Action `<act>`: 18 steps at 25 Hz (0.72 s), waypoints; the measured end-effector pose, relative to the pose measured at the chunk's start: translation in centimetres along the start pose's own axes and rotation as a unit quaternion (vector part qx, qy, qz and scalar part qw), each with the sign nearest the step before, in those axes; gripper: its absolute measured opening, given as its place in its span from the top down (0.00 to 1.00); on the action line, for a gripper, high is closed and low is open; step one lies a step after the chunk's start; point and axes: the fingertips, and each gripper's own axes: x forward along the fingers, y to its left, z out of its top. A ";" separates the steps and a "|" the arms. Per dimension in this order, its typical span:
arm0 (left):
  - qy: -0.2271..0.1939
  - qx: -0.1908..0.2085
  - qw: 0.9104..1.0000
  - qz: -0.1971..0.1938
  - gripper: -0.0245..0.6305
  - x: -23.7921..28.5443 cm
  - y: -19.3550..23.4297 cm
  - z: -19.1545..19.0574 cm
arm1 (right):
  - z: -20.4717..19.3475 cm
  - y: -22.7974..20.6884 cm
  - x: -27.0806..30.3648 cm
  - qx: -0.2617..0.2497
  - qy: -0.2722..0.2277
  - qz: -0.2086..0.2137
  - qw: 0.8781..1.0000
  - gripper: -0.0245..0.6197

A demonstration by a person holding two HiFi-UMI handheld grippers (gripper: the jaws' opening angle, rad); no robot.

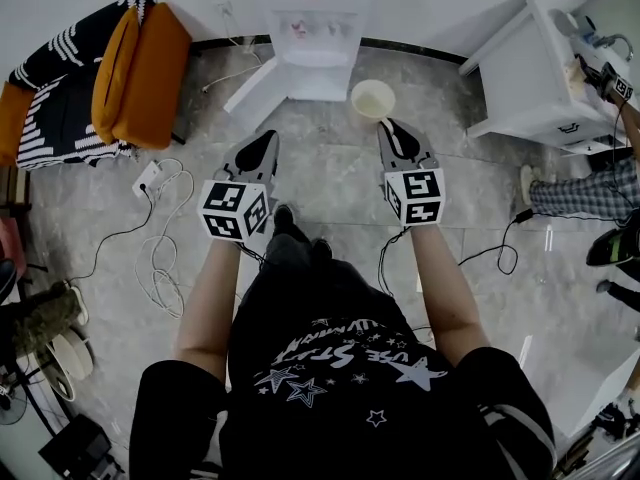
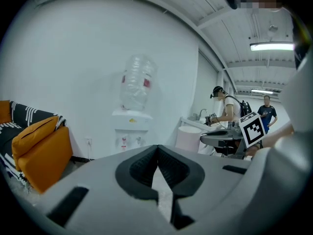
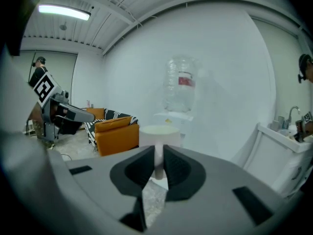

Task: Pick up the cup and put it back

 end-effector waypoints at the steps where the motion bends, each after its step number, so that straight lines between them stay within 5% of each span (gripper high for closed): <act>1: 0.002 -0.001 1.000 0.002 0.95 0.3 0.5 -0.2 | -0.2 0.1 0.5 0.000 0.002 0.002 1.000 0.89; 10: 0.021 -0.008 1.000 0.006 0.95 5.7 6.7 -3.7 | -4.4 0.6 7.6 0.013 0.029 0.003 0.999 0.89; 18: 0.038 0.001 0.999 -0.014 0.95 15.7 14.3 -12.0 | -12.6 0.8 18.3 0.016 0.031 0.014 0.999 0.89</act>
